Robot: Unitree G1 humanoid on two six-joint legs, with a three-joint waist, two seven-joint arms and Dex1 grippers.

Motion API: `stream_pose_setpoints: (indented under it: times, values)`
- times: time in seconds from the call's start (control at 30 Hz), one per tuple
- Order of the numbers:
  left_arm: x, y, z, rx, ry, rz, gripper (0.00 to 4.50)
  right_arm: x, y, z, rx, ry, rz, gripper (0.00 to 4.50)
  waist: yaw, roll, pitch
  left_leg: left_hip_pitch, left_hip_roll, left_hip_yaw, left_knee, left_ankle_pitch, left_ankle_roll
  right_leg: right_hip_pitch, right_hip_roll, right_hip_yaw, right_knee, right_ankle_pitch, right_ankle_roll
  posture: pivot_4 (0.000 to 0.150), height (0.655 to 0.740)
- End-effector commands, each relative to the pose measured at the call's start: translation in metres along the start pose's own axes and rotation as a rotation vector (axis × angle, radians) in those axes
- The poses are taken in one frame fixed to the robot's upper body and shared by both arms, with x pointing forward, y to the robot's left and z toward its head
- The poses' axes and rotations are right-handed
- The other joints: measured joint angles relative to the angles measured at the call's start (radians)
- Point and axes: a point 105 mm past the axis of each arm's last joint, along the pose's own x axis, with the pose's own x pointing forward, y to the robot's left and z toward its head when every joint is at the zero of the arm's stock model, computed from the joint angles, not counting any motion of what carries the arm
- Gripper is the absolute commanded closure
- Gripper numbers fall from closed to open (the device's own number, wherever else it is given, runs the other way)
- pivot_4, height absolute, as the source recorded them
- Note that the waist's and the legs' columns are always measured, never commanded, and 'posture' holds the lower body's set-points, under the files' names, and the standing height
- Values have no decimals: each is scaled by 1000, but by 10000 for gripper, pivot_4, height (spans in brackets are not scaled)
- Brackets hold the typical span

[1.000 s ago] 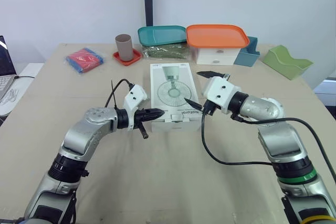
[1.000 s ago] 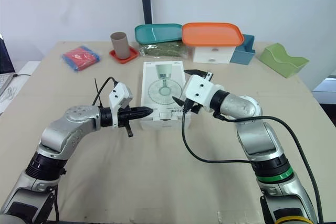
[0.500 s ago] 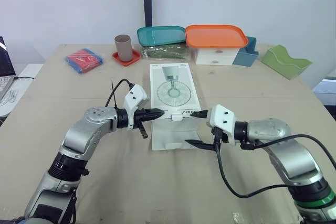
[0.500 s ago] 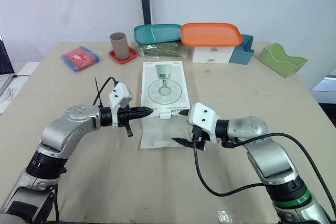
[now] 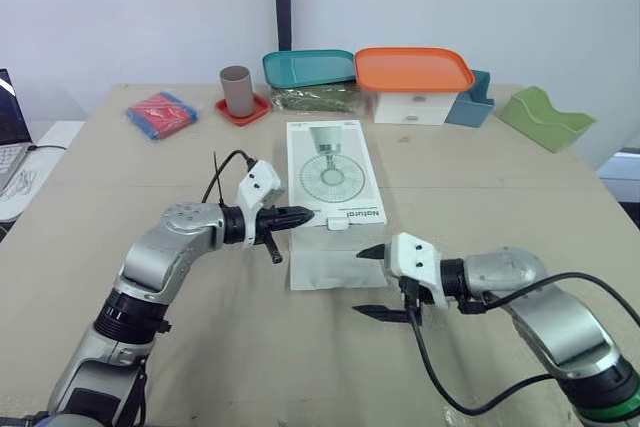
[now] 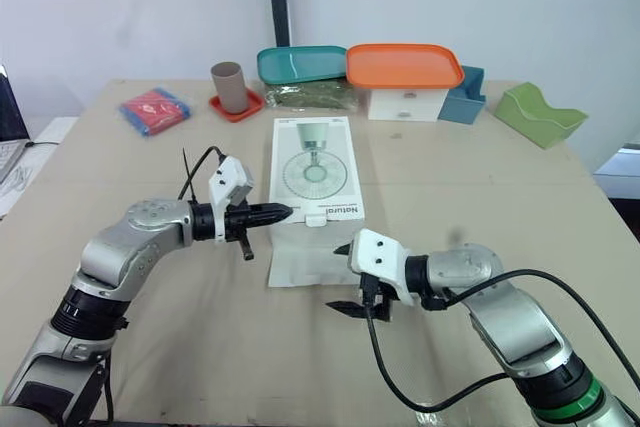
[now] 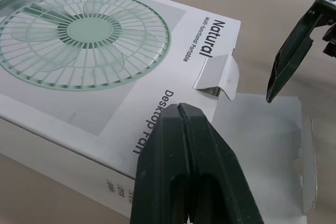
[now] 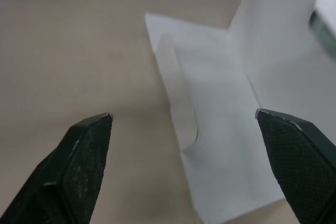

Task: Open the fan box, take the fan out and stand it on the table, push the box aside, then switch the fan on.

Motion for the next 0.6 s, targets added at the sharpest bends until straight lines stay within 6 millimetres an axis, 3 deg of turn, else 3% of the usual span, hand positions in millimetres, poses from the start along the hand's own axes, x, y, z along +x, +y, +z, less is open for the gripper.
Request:
stream_pose_setpoints:
  times: [0.03,0.37,0.47,0.6]
  values:
    - [1,3,-15,-27,55,14,44853,-6,4,0,-23,25,19,0,0,0,0,0,0,0,0,0,0,0,0,0,0,0,0,1500,7400]
    - [3,3,-16,-25,50,9,44853,-10,23,-9,58,54,92,0,1,0,0,0,0,0,0,0,0,0,0,0,0,0,0,1500,7400]
    - [4,3,-16,-25,49,8,44853,-15,17,-5,50,36,62,0,1,0,0,0,0,0,0,0,0,1,0,0,0,0,0,1500,7400]
    - [5,3,-16,-25,46,9,44853,-33,-10,11,99,-55,-47,0,2,0,0,0,0,0,1,0,0,1,0,0,0,0,0,1500,7400]
